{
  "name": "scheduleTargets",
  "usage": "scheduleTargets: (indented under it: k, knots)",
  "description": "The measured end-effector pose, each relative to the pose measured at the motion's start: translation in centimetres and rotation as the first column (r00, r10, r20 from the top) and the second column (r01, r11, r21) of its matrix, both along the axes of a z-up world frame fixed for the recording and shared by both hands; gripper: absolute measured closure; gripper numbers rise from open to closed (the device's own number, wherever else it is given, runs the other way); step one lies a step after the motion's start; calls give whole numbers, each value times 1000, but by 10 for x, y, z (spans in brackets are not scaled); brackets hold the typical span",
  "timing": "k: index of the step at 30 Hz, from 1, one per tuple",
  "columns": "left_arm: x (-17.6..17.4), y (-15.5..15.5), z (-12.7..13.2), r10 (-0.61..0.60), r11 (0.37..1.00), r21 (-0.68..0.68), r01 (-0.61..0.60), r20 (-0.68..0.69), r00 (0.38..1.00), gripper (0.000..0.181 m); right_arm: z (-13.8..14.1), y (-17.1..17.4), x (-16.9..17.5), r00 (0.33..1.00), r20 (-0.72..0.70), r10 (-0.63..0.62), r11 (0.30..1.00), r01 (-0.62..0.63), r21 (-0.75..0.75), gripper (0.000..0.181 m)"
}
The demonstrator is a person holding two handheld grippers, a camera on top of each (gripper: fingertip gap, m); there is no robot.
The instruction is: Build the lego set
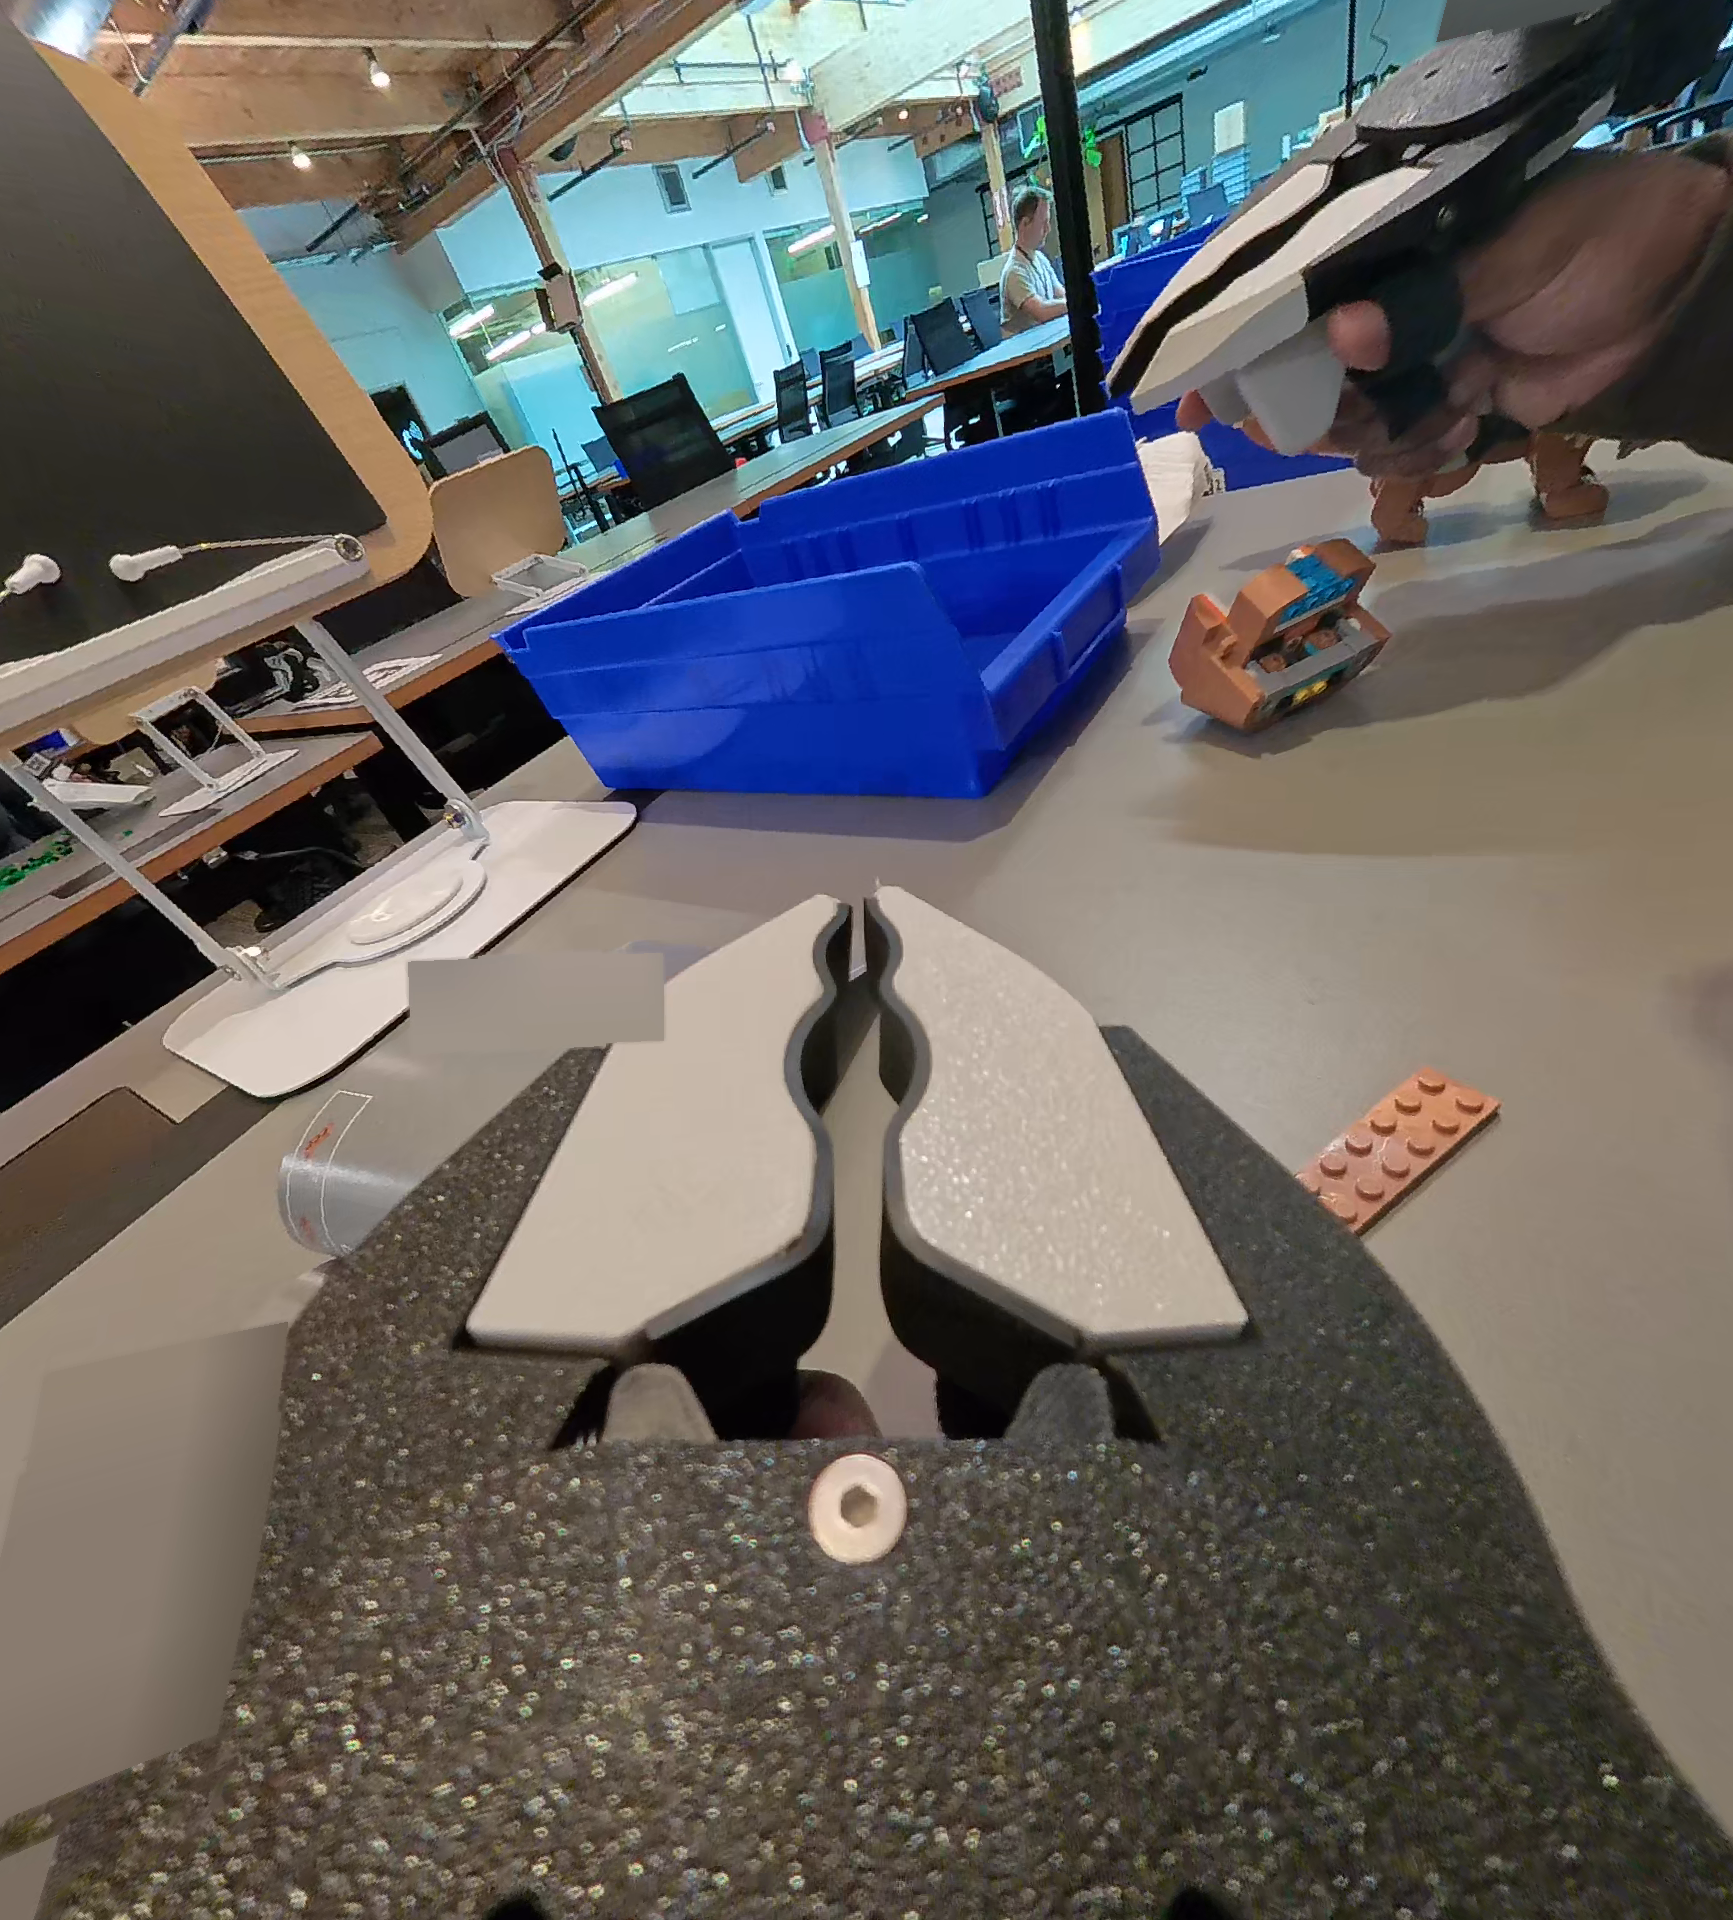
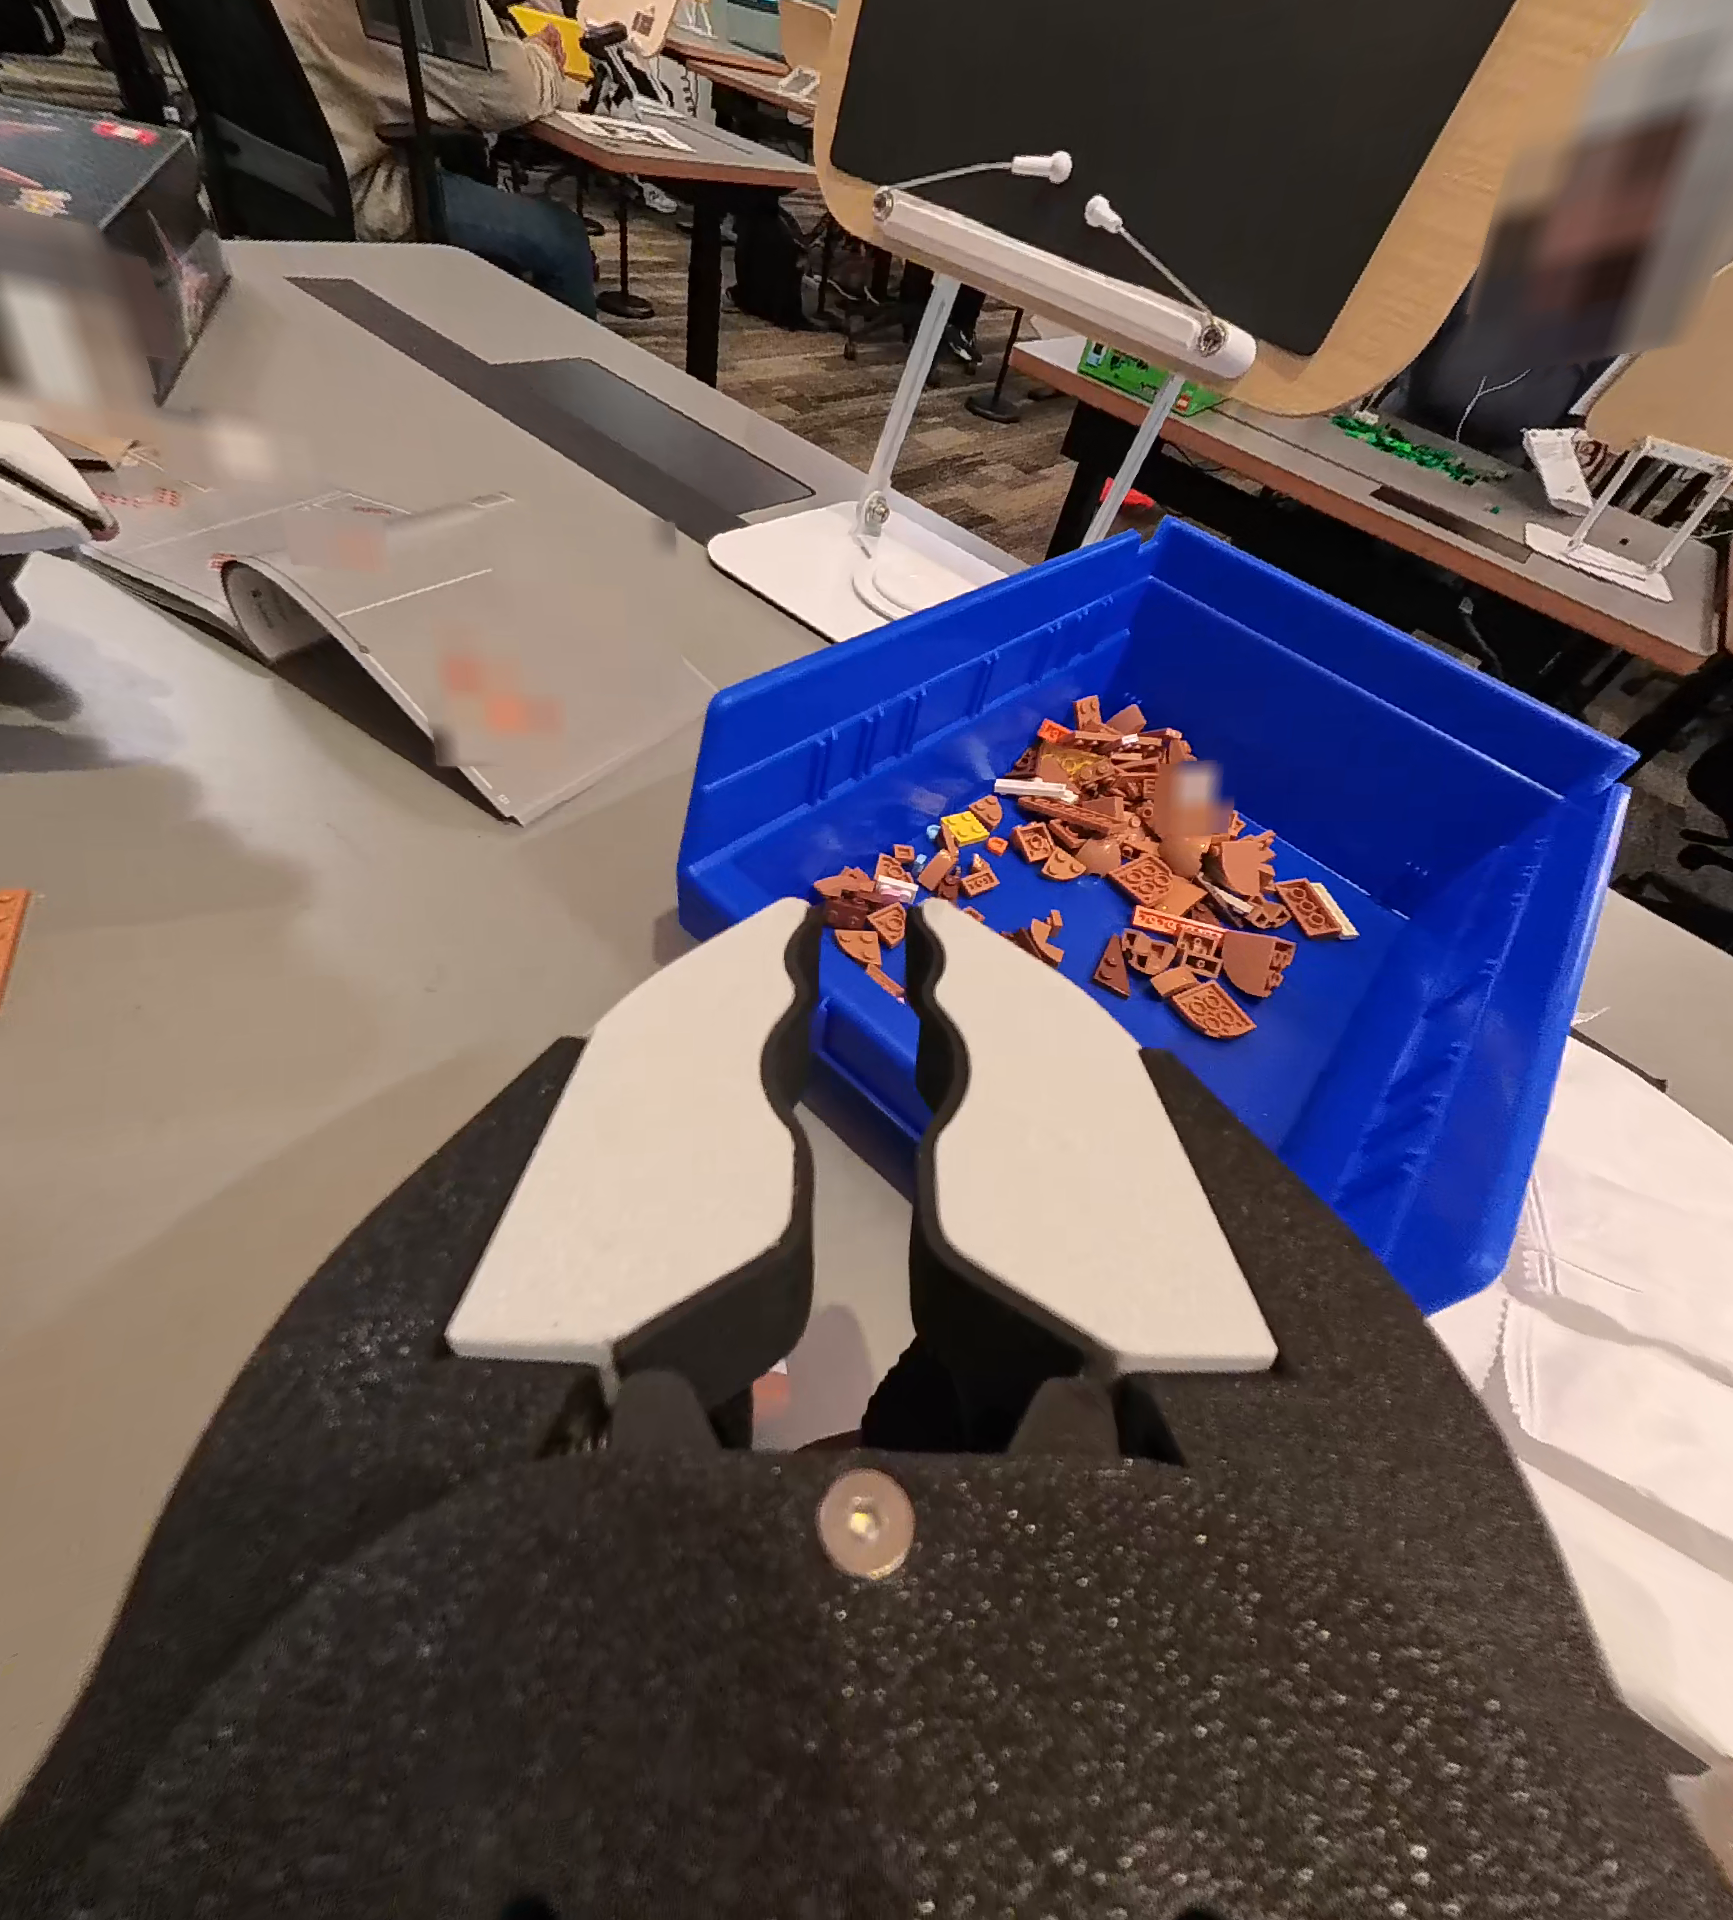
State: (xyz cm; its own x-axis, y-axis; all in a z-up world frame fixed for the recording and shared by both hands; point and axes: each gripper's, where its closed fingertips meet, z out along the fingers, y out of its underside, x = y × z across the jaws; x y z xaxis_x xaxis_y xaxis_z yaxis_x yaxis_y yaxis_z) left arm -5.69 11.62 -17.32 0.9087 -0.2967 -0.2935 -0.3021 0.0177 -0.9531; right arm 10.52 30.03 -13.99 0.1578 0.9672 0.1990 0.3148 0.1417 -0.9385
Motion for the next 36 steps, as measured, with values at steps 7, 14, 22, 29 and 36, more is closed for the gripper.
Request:
scheduleTargets:
  k: [7, 14, 22, 29, 36]
  knots:
    - [0, 0, 0, 0, 1000, 0, 0, -1, 1000, 179, -1, -1, -1, 1000, 9, 4, 1000, -4, 8, 166]
    - [0, 0, 0, 3, 1000, -1, -3, -1, 1000, 179, 1, -1, -1, 1000, 0, 12, 1000, -12, -6, 166]
    - [-2, -1, 1, 16, 1000, 9, -15, -11, 1000, 179, 61, -5, 0, 992, 43, 120, 992, -121, 27, 165]
    - [-1, -2, 0, 14, 1000, 10, -14, -22, 1000, 179, 55, 78, -49, 885, 457, 93, 969, -186, 164, 164]
    - [0, -5, 0, 19, 1000, 14, -18, -36, 999, 179, -54, 193, -101, 528, 849, -29, 998, 70, -9, 162]
